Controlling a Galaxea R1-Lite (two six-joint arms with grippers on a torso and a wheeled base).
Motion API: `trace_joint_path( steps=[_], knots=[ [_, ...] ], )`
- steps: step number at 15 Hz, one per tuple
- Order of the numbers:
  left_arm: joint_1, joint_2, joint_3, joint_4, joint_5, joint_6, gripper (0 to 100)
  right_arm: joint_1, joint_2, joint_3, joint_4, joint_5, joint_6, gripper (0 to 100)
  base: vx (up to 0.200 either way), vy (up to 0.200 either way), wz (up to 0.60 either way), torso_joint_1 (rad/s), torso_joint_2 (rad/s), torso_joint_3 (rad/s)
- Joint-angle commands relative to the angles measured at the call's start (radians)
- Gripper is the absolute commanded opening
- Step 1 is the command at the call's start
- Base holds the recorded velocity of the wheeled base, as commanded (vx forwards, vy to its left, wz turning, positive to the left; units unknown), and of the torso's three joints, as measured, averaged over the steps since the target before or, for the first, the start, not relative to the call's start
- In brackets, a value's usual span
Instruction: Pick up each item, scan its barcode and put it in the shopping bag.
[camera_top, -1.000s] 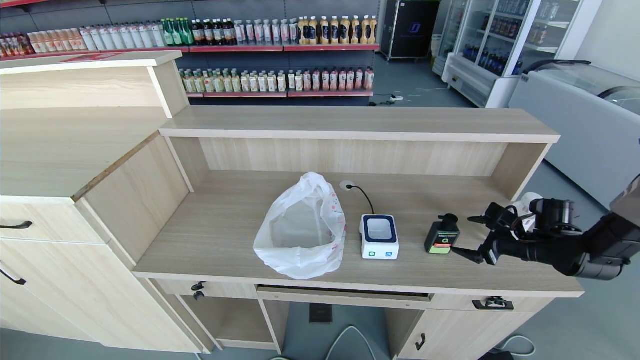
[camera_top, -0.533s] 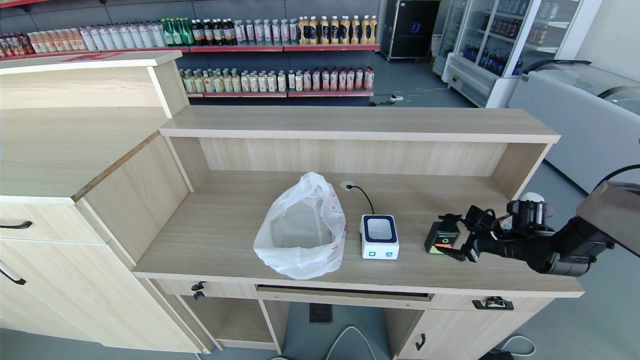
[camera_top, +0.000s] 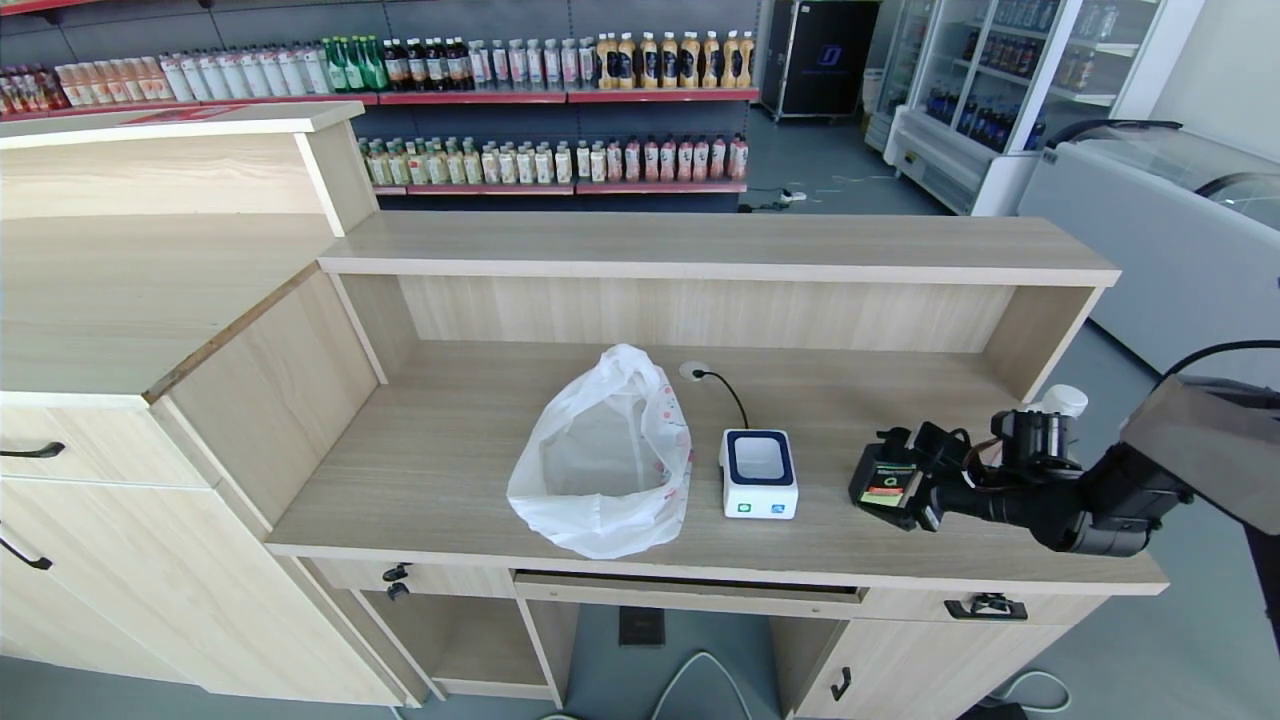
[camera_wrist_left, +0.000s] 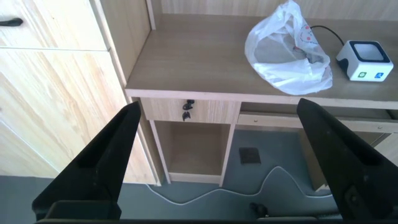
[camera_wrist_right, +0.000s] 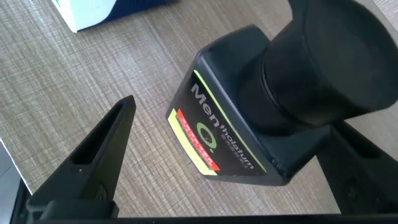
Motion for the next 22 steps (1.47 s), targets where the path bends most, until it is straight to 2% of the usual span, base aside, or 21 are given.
trace_joint_path(
  steps=[1,10,11,14,17,22],
  knots=[
    [0.000,0.000,0.000,0.000,0.001,0.000,100,0.016,0.031,-0.045,0.000,0.009,0.004,100,0.000,0.000,0.00,0.000,0.00,0.000],
    [0.000,0.002,0.000,0.000,0.000,0.000,100,0.046,0.087,-0.117,-0.001,0.020,0.002,100,0.000,0.000,0.00,0.000,0.00,0.000],
    [0.000,0.000,0.000,0.000,0.000,0.000,100,0.046,0.087,-0.119,-0.001,0.020,0.002,0,0.000,0.000,0.00,0.000,0.00,0.000],
    [0.000,0.000,0.000,0.000,0.000,0.000,100,0.042,0.044,-0.102,-0.003,0.023,0.002,0,0.000,0.000,0.00,0.000,0.00,0.000],
    [0.000,0.002,0.000,0.000,0.001,0.000,100,0.012,-0.035,-0.051,-0.001,0.072,0.001,0,0.000,0.000,0.00,0.000,0.00,0.000],
    [0.000,0.002,0.000,0.000,0.000,0.000,100,-0.063,-0.284,0.168,0.005,0.113,0.004,0,0.000,0.000,0.00,0.000,0.00,0.000]
  ],
)
